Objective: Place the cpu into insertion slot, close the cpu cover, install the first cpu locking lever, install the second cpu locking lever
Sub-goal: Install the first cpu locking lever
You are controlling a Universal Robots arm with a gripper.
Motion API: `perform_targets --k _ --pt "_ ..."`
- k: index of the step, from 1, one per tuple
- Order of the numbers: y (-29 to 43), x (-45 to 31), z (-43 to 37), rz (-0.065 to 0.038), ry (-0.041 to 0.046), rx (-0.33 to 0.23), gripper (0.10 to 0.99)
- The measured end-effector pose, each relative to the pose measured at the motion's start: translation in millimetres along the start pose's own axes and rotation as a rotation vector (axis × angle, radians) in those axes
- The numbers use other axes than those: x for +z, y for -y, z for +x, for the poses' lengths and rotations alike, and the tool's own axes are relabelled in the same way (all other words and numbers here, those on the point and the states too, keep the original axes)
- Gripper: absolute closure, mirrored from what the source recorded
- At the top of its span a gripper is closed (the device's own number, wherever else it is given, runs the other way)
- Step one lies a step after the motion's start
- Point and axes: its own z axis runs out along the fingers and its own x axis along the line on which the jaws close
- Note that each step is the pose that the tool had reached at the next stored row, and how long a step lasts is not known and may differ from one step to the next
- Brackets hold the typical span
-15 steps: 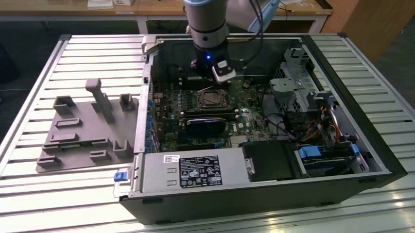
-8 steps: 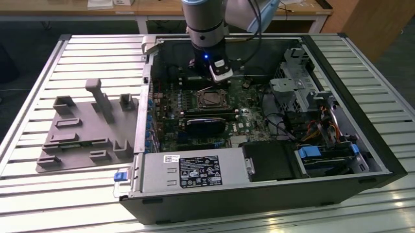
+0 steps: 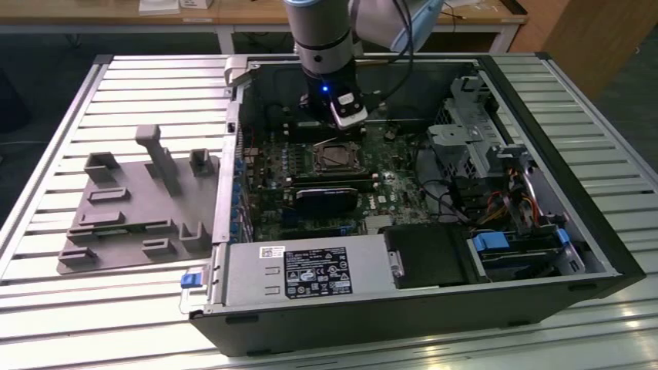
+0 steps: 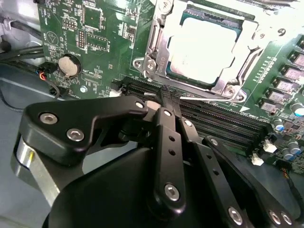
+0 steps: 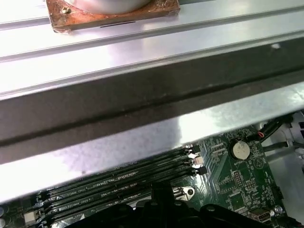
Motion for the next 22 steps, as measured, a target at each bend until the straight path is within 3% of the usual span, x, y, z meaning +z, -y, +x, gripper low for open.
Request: perform_targets --k 13,22 --pt "-3.5 2.0 6.1 0.01 0.0204 0.068 0.984" --pt "-5.3 4.5 8.5 0.015 0.0287 0.099 0.984"
